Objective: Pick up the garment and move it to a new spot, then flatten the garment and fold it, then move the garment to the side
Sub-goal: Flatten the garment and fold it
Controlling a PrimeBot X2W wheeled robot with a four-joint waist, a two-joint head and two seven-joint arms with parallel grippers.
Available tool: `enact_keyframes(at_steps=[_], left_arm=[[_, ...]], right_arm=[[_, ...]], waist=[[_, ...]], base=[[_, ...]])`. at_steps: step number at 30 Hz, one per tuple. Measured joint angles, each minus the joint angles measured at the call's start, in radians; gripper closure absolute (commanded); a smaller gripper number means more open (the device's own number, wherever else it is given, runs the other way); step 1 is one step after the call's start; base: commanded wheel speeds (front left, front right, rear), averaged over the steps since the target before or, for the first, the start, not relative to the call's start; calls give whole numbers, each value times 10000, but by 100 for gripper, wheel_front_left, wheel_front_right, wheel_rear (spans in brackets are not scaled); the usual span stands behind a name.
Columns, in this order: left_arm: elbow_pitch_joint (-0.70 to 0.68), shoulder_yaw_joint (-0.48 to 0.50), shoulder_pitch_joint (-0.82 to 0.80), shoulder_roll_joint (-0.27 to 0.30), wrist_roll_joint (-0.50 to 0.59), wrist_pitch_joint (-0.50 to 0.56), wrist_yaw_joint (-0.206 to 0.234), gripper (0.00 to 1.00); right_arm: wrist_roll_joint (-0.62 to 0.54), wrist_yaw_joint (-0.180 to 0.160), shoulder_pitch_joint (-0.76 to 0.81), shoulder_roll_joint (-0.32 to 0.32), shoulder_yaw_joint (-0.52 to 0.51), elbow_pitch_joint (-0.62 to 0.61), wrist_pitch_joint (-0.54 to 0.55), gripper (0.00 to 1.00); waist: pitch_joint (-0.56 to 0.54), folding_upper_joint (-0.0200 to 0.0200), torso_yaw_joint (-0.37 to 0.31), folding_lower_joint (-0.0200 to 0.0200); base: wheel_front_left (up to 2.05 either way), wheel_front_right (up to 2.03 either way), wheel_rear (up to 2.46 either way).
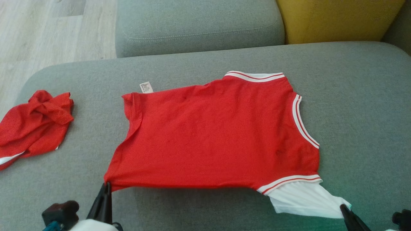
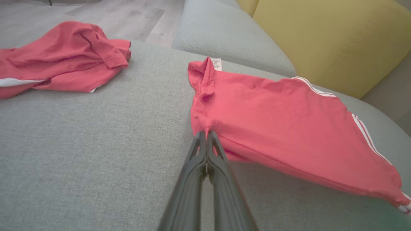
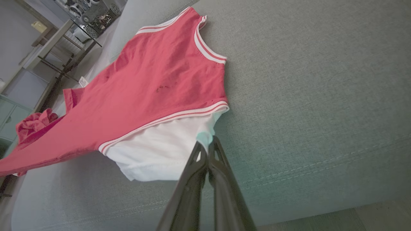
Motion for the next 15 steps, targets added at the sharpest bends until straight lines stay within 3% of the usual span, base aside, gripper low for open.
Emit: enact_keyframes(at_steps=[6, 15], left_arm=[[111, -245, -25, 90, -40, 637, -8, 100], [892, -307, -1523, 151, -625, 1816, -199, 100]], right_arm=[[-470, 0, -301, 6, -107, 305, 63, 100], [-869, 0, -3031, 2, 31, 1390, 82, 100]], waist=[[78, 0, 53, 0], [662, 0, 106, 0]], base=[[0, 0, 0], [0, 0, 0]])
